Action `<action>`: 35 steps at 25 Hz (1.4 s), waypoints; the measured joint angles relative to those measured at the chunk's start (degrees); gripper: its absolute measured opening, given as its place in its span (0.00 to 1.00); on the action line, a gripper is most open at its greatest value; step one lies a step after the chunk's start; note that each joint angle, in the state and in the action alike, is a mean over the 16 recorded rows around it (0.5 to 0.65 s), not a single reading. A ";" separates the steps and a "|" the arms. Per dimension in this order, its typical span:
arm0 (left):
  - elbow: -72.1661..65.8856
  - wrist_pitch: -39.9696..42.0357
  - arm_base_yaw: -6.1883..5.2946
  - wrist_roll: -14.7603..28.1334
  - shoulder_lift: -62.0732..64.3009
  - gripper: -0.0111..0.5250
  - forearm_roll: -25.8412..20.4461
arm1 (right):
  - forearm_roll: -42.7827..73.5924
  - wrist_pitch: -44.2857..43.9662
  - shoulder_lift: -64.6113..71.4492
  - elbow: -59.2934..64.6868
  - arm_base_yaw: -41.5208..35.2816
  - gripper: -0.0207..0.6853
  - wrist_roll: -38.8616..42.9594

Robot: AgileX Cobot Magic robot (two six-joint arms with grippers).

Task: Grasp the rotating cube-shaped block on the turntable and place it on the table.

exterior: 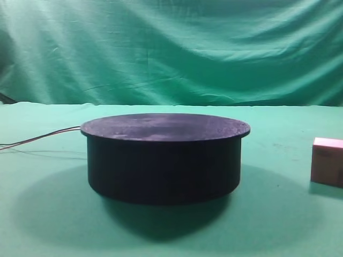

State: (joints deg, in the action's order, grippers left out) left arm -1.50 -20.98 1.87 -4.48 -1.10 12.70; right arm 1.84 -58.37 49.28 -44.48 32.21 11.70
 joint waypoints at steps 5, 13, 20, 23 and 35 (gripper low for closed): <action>0.00 0.00 0.00 0.00 0.00 0.02 0.00 | 1.18 2.36 -0.95 0.50 -0.32 0.03 -4.02; 0.00 0.00 0.00 0.00 0.00 0.02 0.00 | 2.31 15.02 -6.77 7.65 -6.90 0.03 -11.08; 0.00 0.00 0.00 0.00 0.00 0.02 0.00 | 0.62 31.12 -20.60 23.00 -17.76 0.03 -13.13; 0.00 0.00 0.00 0.00 0.00 0.02 0.00 | -0.49 36.39 -28.26 30.51 -22.03 0.03 -12.65; 0.00 0.00 0.00 0.00 0.00 0.02 0.00 | -2.99 39.11 -48.47 45.69 -28.65 0.03 -10.37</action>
State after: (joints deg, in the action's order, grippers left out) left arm -1.50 -20.98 1.87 -4.48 -1.10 12.70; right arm -1.15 -19.26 0.81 1.21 3.56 1.33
